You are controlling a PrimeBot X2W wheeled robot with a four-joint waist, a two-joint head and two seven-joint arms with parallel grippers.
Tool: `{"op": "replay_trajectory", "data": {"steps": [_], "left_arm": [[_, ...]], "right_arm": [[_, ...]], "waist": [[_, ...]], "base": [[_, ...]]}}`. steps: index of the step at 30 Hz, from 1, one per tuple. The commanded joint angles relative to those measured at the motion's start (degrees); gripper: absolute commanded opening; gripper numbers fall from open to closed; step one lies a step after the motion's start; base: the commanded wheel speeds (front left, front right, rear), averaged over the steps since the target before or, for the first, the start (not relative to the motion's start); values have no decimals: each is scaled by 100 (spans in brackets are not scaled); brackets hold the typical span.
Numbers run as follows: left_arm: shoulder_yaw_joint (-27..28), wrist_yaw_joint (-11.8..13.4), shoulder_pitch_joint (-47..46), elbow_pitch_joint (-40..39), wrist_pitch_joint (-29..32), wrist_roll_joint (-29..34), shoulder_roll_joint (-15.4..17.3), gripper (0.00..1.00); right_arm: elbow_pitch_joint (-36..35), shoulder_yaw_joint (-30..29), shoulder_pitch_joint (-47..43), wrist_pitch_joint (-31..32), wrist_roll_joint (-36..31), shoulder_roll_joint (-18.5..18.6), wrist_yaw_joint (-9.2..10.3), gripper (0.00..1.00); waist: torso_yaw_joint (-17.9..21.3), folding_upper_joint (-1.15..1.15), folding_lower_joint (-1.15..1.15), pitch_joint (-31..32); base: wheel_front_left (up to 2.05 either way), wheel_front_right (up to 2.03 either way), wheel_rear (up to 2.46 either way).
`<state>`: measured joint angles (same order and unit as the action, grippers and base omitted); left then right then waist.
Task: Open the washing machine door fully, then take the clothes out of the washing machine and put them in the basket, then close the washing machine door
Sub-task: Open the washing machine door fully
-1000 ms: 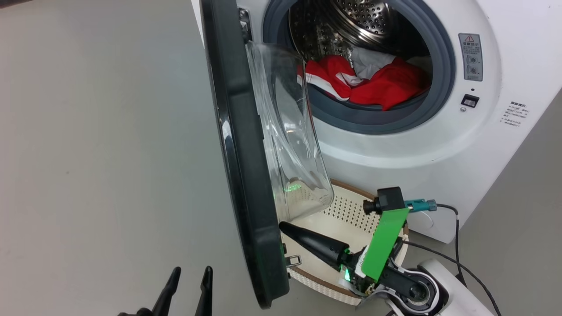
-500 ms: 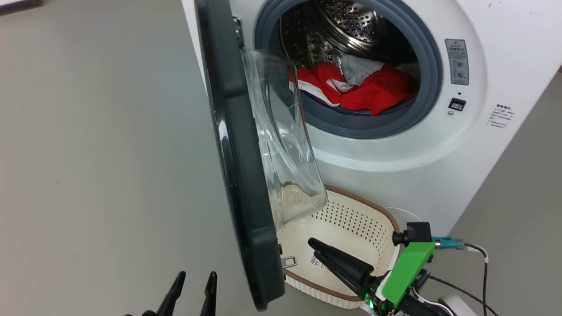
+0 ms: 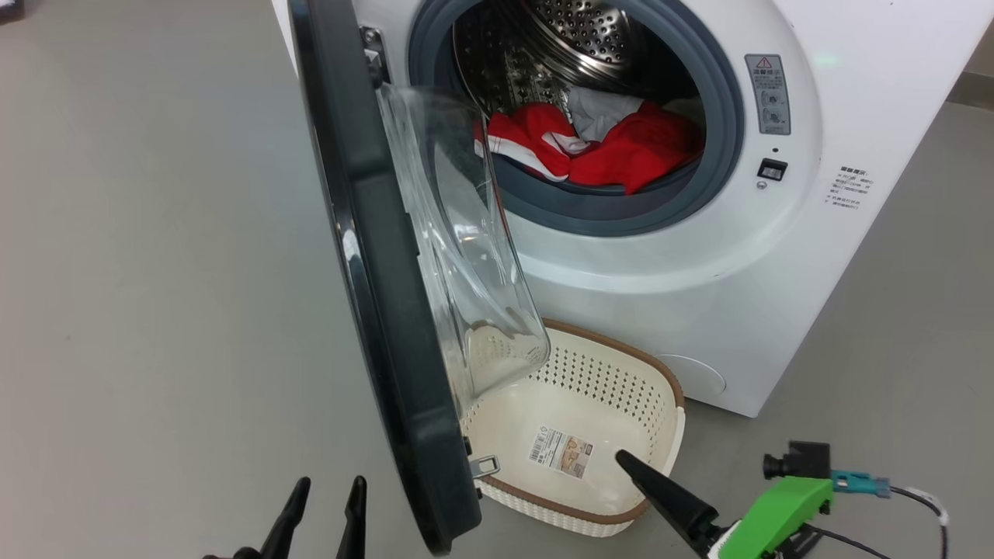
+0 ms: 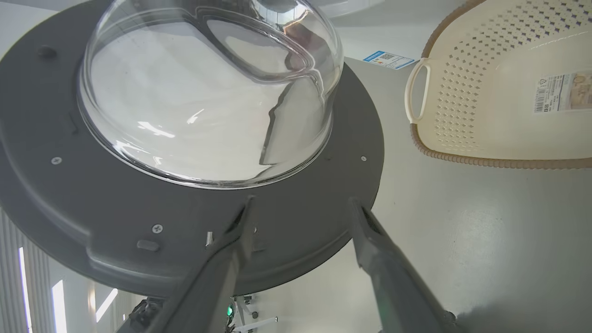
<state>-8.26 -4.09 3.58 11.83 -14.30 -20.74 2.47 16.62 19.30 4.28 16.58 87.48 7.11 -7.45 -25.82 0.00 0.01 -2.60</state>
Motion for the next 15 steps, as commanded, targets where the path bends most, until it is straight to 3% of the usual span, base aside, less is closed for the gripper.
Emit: {"op": "replay_trajectory", "data": {"steps": [1, 9, 15], "left_arm": [[221, -35, -149, -115, -70, 40, 41, 100], [310, -24, -136, -118, -70, 51, 41, 100], [352, -36, -143, -111, -70, 49, 41, 100]], "right_arm": [[-122, 93, 27, -146, -119, 81, -3, 100], [37, 476, 16, -1419, -894, 608, -3, 100], [358, 1230, 209, -2587, -1387, 1076, -3, 100]], "waist": [[13, 0, 0, -1], [73, 0, 0, 44], [126, 0, 0, 50]], "base": [[0, 0, 0], [0, 0, 0], [0, 0, 0]]}}
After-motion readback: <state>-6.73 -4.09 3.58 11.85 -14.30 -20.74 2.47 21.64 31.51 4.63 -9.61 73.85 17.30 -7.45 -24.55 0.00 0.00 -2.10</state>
